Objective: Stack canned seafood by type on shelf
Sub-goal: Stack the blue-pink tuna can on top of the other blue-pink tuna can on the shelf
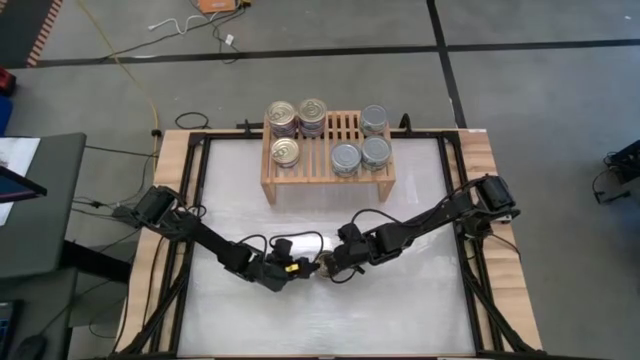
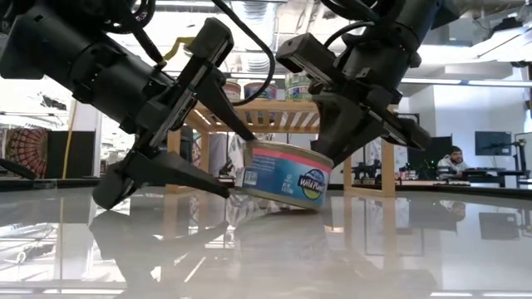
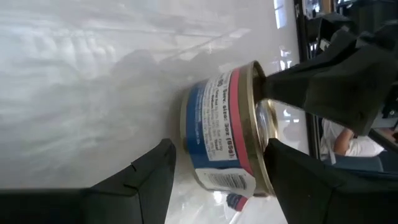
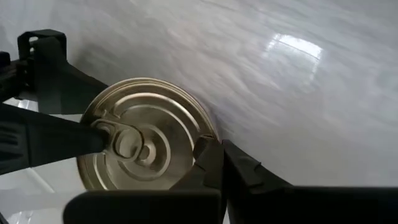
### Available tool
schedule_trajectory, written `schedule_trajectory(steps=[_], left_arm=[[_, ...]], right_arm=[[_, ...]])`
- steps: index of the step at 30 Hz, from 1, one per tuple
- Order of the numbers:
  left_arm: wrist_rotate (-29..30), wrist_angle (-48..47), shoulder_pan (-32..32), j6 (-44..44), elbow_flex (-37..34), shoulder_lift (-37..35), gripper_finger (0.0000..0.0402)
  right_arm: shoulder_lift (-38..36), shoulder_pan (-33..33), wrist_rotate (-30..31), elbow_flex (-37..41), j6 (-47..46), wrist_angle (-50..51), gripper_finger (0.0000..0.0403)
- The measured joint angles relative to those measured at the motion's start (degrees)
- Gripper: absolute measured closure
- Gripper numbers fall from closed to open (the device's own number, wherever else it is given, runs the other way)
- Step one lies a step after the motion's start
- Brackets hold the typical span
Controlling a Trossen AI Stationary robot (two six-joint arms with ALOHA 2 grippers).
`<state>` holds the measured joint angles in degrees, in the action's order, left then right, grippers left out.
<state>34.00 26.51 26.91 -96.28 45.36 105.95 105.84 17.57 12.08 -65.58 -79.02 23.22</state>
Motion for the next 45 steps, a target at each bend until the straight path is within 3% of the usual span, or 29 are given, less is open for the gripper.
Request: schedule_trajectory(steps=[29, 38, 45], left_arm=[[0.5, -1.4, -1.8, -4.5, 3.3, 0.2, 0.0169], [-0.5, -4.1, -1.8, -9.5, 3.3, 0.0, 0.0215], [-2.9, -5.0, -2.6, -10.9, 3.3, 0.2, 0.0224]], right_arm=[[0.2, 0.1, 0.0, 0.2, 3.0, -0.6, 0.0377], [0.2, 0.5, 2.2, 0.3, 4.5, -2.5, 0.0376], [0.3, 1.3, 4.0, 0.3, 5.3, -4.4, 0.0376]])
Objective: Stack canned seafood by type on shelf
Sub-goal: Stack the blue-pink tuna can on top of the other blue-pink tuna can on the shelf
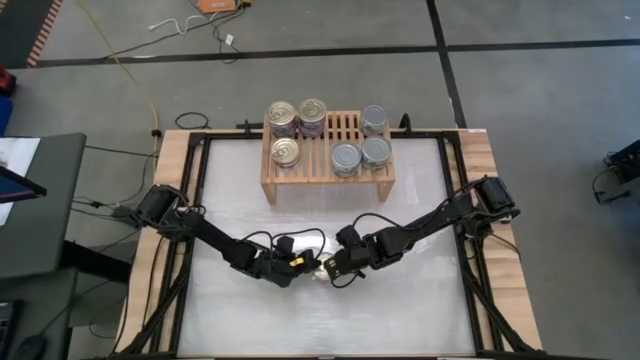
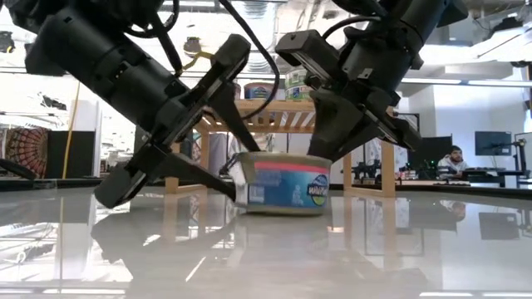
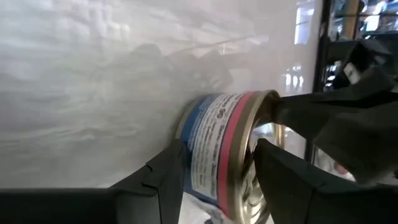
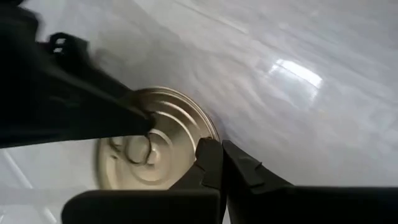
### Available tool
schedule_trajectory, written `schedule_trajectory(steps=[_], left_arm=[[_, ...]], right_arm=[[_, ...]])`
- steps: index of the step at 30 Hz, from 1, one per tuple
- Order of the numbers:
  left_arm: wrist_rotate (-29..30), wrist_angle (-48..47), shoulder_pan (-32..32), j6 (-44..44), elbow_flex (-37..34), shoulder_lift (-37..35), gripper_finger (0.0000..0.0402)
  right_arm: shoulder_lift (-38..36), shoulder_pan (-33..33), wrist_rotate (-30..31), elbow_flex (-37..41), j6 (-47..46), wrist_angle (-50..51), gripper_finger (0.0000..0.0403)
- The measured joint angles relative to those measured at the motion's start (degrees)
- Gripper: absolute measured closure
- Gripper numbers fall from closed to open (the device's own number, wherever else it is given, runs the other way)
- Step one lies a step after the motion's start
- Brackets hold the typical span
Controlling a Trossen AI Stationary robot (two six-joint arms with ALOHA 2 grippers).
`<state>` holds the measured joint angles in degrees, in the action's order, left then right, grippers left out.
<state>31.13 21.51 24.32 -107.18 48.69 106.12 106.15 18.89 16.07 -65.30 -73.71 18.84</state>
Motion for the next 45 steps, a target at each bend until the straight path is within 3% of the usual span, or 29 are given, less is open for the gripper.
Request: schedule_trajectory(steps=[15, 31, 36, 45], left_arm=[[-4.0, -0.3, -1.6, 4.7, 0.0, 0.0, 0.0235], [-4.3, -1.0, -1.6, 9.4, 0.0, -0.1, 0.0164], [-4.9, 1.6, -1.6, 9.9, 0.0, -0.1, 0.0158], [-5.0, 1.5, -1.6, 9.9, 0.0, -0.1, 0.0158]], right_arm=[[-0.4, 0.9, 0.4, 0.0, 3.7, 0.5, 0.0364], [-2.6, 1.0, -1.6, 0.1, 5.9, 5.2, 0.0248], [-3.1, 1.2, -1.9, 0.0, 4.3, 7.0, 0.0220], [-2.8, 2.9, -2.0, 0.0, 0.0, 4.4, 0.0240]])
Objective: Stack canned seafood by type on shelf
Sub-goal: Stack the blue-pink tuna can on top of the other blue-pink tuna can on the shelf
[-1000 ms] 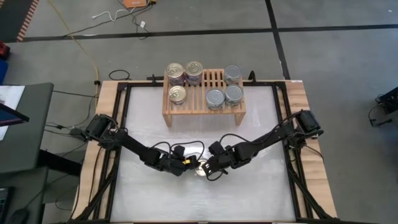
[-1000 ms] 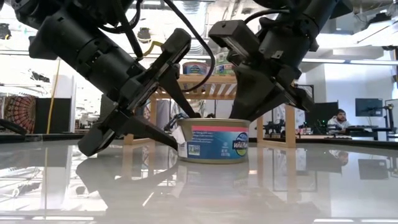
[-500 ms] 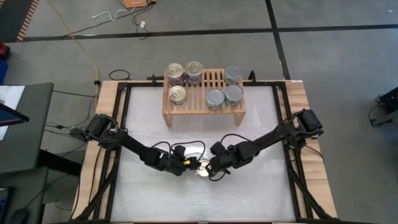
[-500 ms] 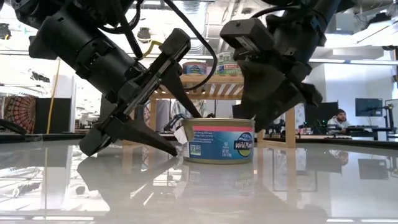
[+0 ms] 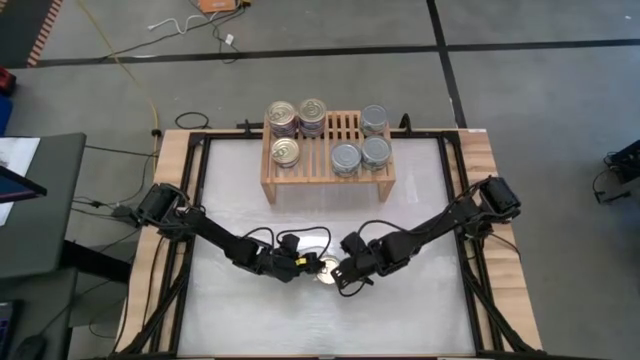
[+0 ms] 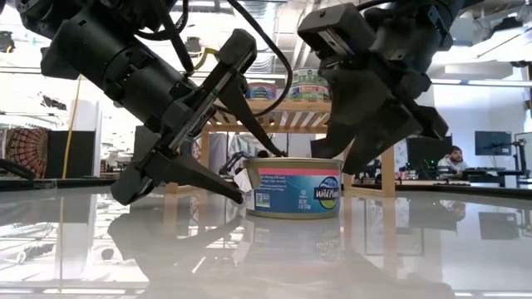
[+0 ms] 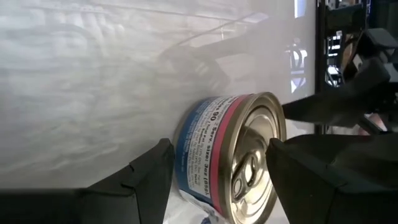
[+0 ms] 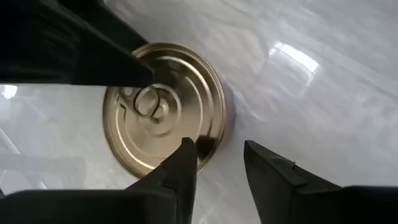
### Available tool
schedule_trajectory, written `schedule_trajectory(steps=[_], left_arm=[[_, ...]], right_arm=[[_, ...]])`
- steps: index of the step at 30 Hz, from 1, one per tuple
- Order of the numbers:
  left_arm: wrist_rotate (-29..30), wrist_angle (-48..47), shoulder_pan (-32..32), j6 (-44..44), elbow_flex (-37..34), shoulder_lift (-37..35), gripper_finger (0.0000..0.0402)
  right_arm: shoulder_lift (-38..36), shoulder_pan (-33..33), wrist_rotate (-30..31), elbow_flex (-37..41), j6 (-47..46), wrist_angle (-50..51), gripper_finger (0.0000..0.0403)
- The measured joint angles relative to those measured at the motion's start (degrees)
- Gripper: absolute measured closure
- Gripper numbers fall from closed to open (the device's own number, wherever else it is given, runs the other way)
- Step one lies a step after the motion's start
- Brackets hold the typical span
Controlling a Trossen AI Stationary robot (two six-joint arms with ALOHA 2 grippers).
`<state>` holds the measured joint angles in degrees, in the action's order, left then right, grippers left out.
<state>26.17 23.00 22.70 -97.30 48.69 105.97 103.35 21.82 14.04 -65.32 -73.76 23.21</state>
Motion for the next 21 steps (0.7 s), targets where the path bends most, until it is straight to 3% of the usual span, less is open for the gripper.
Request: schedule_trajectory(steps=[10, 21], left_arm=[[0.0, 0.4, 0.0, 0.0, 0.0, 0.0, 0.0158], [-2.2, 1.0, 0.0, 0.0, 0.0, 0.0, 0.0158]], right_arm=[[1.1, 0.3, 0.5, -0.1, -2.6, -0.6, 0.0301], [2.6, 0.3, 1.1, -0.2, -2.3, -2.2, 0.0321]])
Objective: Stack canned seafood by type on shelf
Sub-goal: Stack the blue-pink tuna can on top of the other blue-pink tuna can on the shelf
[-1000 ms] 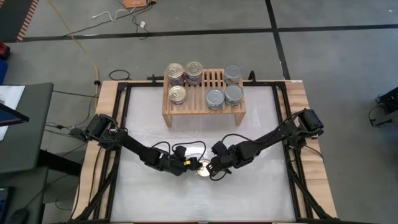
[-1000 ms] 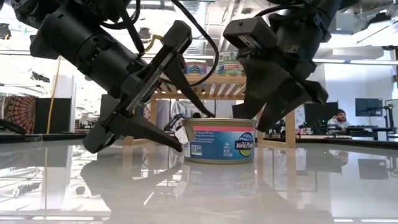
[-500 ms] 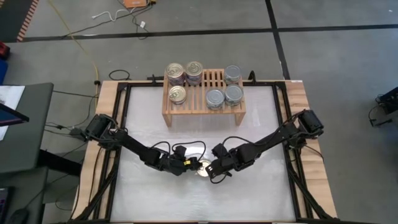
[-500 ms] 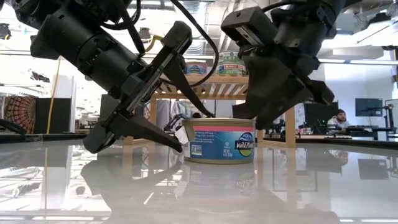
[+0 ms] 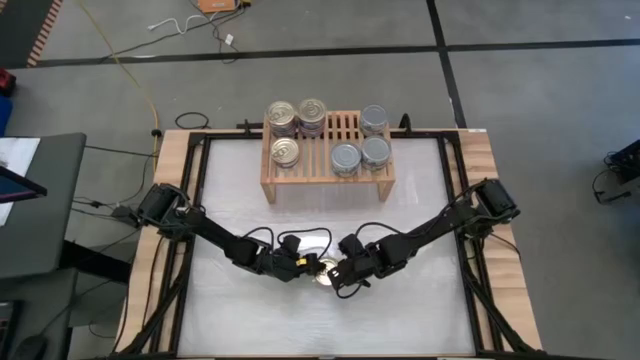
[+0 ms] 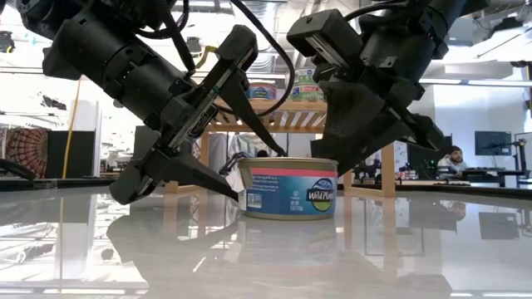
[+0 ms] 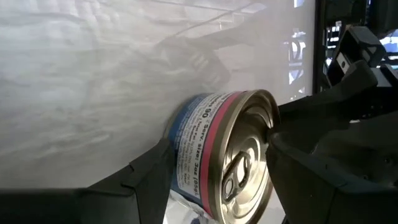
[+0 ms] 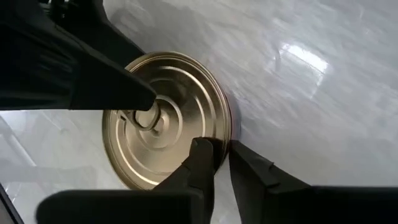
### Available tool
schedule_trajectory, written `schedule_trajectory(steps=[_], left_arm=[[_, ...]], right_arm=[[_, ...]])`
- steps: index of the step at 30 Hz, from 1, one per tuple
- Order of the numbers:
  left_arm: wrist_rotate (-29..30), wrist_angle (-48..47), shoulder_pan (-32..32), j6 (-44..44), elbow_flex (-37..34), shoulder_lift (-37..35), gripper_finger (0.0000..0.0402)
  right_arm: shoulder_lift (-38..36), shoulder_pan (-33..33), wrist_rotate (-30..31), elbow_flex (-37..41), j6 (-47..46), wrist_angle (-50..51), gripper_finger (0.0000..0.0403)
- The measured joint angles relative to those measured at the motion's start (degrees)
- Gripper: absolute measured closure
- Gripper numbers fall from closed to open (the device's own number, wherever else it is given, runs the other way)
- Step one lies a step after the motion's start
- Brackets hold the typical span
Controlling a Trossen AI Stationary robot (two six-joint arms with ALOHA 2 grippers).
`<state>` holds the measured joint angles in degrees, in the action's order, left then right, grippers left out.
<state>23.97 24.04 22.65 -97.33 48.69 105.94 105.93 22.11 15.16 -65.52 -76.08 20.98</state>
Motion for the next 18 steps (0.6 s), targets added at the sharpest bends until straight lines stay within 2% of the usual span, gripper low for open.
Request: schedule_trajectory(steps=[7, 12, 18], left_arm=[[-0.4, 0.3, 0.6, -2.6, 0.0, 0.0, 0.0158], [-2.7, 4.5, 1.8, 0.6, 0.0, 0.0, 0.0158], [-2.8, 4.5, 2.1, -0.1, 0.0, 0.0, 0.0158]], right_arm=[[0.0, 0.0, 1.3, -0.1, 0.0, 2.5, 0.0356], [0.0, 0.0, 1.5, -0.1, 0.0, 3.1, 0.0373], [0.0, 0.0, 1.7, 0.0, 0.0, 3.3, 0.0378]])
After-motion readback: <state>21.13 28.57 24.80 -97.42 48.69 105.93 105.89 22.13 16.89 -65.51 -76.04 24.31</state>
